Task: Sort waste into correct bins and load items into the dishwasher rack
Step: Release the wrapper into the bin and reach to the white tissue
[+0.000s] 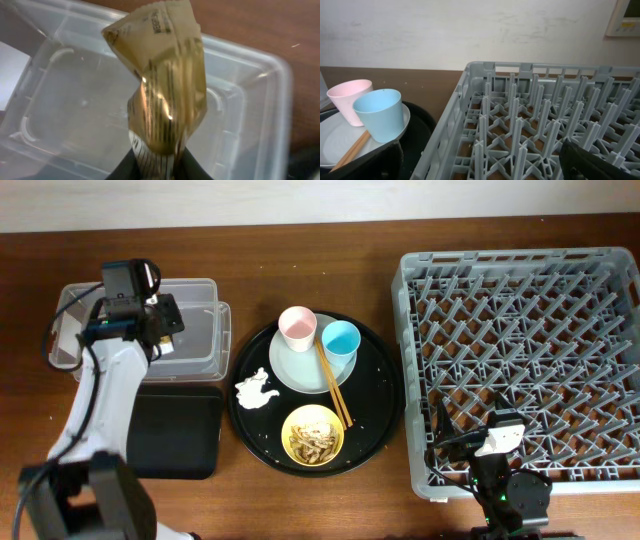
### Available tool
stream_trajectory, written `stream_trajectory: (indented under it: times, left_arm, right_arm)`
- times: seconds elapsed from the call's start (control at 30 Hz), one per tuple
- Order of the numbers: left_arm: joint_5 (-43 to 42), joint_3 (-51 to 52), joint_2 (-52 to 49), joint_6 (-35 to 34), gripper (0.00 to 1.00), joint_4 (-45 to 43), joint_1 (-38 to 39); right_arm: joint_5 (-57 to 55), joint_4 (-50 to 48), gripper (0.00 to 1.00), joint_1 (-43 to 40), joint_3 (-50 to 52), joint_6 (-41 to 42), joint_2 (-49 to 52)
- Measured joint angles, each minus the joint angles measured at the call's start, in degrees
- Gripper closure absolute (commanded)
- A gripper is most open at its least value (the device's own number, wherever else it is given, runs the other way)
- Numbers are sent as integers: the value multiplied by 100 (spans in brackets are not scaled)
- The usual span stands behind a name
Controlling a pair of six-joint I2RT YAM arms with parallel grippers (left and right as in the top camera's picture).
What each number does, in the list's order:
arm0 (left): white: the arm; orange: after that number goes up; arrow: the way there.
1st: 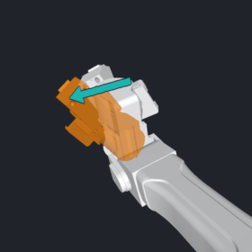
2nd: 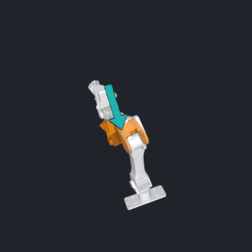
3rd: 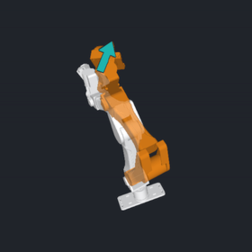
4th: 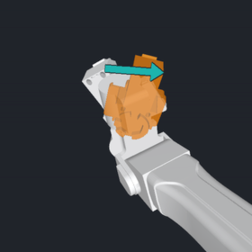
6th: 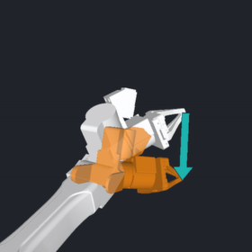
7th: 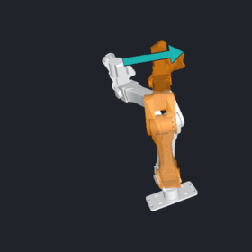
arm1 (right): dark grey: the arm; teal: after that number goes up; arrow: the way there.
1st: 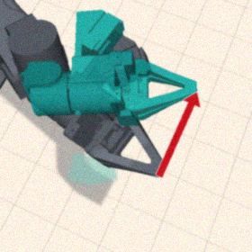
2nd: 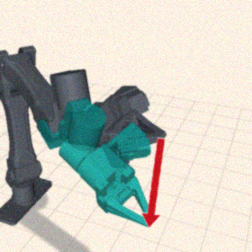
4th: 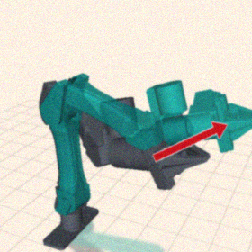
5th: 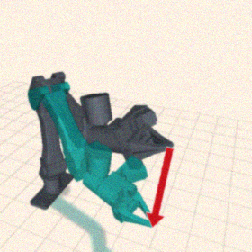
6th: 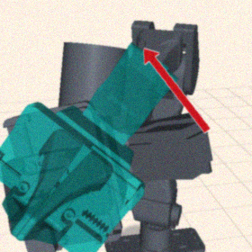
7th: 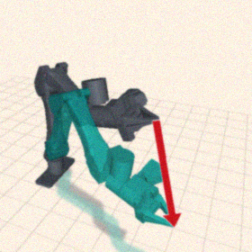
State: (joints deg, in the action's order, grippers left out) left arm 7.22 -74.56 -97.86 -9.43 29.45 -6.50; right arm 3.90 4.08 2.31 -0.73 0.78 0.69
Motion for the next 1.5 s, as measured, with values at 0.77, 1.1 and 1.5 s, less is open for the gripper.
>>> stream_trajectory:
  times: [0.77,1.1,1.5]
  left_arm:
    - [-1486,-70,1513,487,35,3215,837]
    - [-1126,503,1464,2103,23,2778,2437]
    - [-833,516,573,3193,25,2553,2601]
  right_arm:
    - [2,0,2,0,0,2,0]
    - [0,0,2,0,0,4,0]
    - [0,0,2,0,0,0,0]
